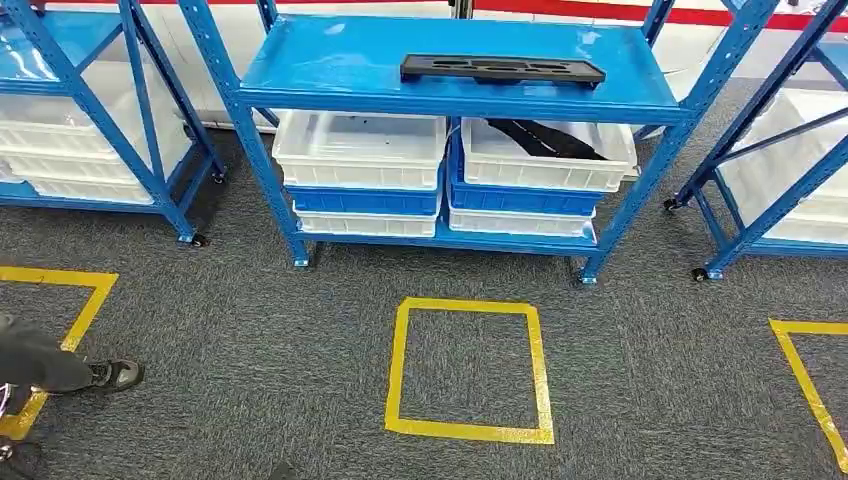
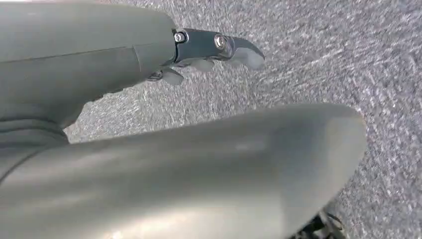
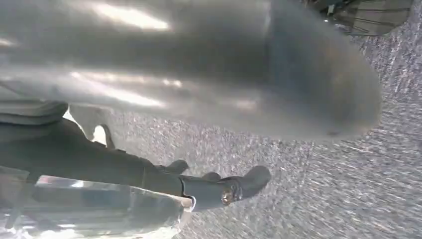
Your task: Take the parts from the cabinet and place them on the table.
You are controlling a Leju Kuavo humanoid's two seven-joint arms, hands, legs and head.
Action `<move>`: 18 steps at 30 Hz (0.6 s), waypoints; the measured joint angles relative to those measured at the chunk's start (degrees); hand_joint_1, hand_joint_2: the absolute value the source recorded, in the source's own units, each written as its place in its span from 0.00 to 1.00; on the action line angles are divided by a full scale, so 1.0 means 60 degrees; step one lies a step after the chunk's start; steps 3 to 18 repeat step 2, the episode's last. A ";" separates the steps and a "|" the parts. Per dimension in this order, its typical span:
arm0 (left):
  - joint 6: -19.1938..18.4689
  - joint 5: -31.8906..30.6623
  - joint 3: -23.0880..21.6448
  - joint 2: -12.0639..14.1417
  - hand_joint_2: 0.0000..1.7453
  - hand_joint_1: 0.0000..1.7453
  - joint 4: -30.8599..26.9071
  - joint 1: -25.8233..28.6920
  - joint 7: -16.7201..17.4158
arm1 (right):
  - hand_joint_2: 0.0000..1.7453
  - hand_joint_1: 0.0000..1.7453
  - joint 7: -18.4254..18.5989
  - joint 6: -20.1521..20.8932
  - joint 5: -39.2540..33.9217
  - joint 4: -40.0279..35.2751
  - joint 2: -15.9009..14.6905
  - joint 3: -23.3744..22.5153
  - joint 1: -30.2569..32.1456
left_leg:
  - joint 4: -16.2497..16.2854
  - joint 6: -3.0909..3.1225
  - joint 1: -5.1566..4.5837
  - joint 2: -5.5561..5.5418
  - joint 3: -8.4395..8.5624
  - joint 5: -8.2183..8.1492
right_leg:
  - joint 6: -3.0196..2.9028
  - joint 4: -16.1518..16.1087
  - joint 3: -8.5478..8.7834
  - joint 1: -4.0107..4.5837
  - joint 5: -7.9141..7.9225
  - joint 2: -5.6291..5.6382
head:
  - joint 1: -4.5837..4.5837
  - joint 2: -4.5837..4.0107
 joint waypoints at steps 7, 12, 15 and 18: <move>-0.0007 0.0000 0.0000 -0.0015 0.00 0.00 0.0000 0.0005 0.0000 | 0.00 0.00 0.0000 0.0000 0.0011 0.0000 -0.0022 0.0004 -0.0001 | 0.0012 -0.0081 0.0025 -0.0011 0.0091 -0.0065 | 0.0254 -0.1471 0.0698 -0.0072 0.0719 -0.0039 | 0.0007 0.0000; -0.0007 0.0000 0.0000 -0.0015 0.00 0.00 0.0000 0.0005 0.0000 | 0.00 0.00 0.0000 0.0000 0.0011 0.0000 -0.0022 0.0004 -0.0001 | 0.0012 -0.0081 0.0025 -0.0011 0.0091 -0.0065 | 0.0254 -0.1471 0.0698 -0.0072 0.0719 -0.0039 | 0.0007 0.0000; -0.0007 0.0000 0.0000 -0.0015 0.00 0.00 0.0000 0.0005 0.0000 | 0.00 0.00 0.0000 0.0000 0.0011 0.0000 -0.0022 0.0004 -0.0001 | 0.0012 -0.0081 0.0025 -0.0011 0.0091 -0.0065 | 0.0254 -0.1471 0.0698 -0.0072 0.0719 -0.0039 | 0.0007 0.0000; -0.0007 0.0000 0.0000 -0.0015 0.00 0.00 0.0000 0.0005 0.0000 | 0.00 0.00 0.0000 0.0000 0.0011 0.0000 -0.0022 0.0004 -0.0001 | 0.0012 -0.0081 0.0025 -0.0011 0.0091 -0.0065 | 0.0254 -0.1471 0.0698 -0.0072 0.0719 -0.0039 | 0.0007 0.0000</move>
